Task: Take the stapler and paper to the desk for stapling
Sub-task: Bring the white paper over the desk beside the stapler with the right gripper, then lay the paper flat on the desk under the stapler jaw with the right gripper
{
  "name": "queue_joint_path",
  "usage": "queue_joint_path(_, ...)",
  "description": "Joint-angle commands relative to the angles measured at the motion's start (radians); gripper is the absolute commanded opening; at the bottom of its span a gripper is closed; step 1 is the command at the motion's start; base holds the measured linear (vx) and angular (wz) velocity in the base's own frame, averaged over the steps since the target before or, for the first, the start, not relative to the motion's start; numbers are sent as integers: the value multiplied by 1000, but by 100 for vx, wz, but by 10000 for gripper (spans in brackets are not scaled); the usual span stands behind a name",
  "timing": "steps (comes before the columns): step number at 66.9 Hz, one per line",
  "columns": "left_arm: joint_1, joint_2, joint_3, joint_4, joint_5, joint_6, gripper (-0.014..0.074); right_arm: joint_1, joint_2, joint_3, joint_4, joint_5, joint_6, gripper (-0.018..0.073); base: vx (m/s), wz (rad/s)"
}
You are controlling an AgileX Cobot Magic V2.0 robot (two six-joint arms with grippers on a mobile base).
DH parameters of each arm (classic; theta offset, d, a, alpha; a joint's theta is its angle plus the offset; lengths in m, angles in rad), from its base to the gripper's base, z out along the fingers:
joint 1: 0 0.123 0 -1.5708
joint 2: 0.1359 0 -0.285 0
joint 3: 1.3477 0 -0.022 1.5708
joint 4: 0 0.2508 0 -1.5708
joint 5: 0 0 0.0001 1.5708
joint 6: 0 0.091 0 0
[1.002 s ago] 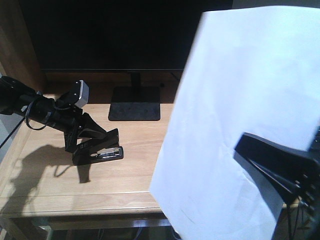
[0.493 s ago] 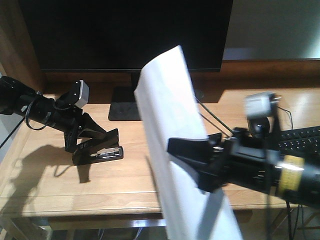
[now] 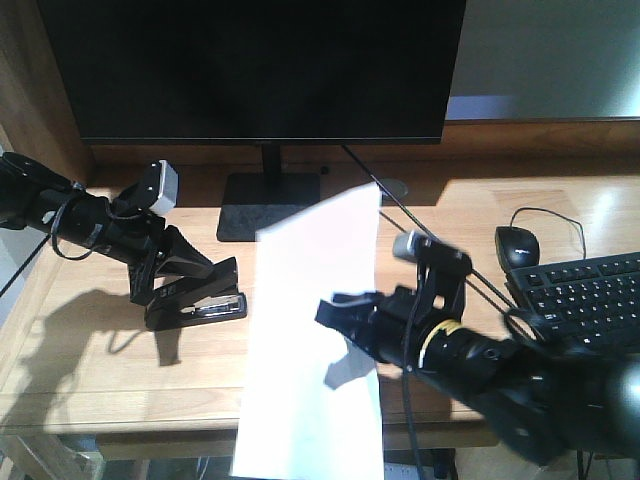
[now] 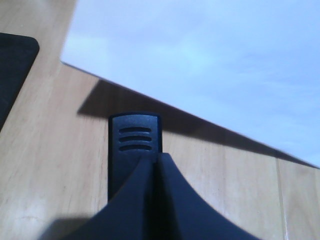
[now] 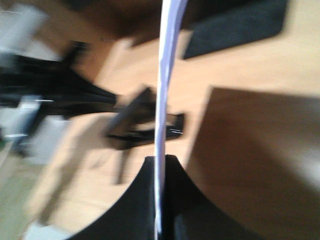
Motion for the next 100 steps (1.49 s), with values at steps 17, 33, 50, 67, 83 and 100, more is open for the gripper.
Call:
queue_joint_path(17, -4, -61, -27, -58, 30, -8, -6, 0, 121, -26, 187, -137, -274, -5, 0, 0)
queue_joint_path(33, -4, -61, -27, -58, 30, -8, -6, 0, 121, -26, 113, -174, -270, -5, 0, 0)
queue_joint_path(50, -4, -61, -27, -58, 30, -8, -6, 0, 124, -45, 2, -329, -156, -5, 0, 0)
queue_joint_path(67, -4, -61, -27, -58, 30, -8, -6, 0, 207, -148, -47, -252, -101, -5, 0, 0)
queue_joint_path(83, -4, -61, -27, -58, 30, -8, -6, 0, 255, -217, -45, -214, -82, -5, 0, 0)
queue_joint_path(100, -4, -61, -27, -58, 30, -8, -6, -1, 272, -221, 70, -133, -127, -5, 0, 0)
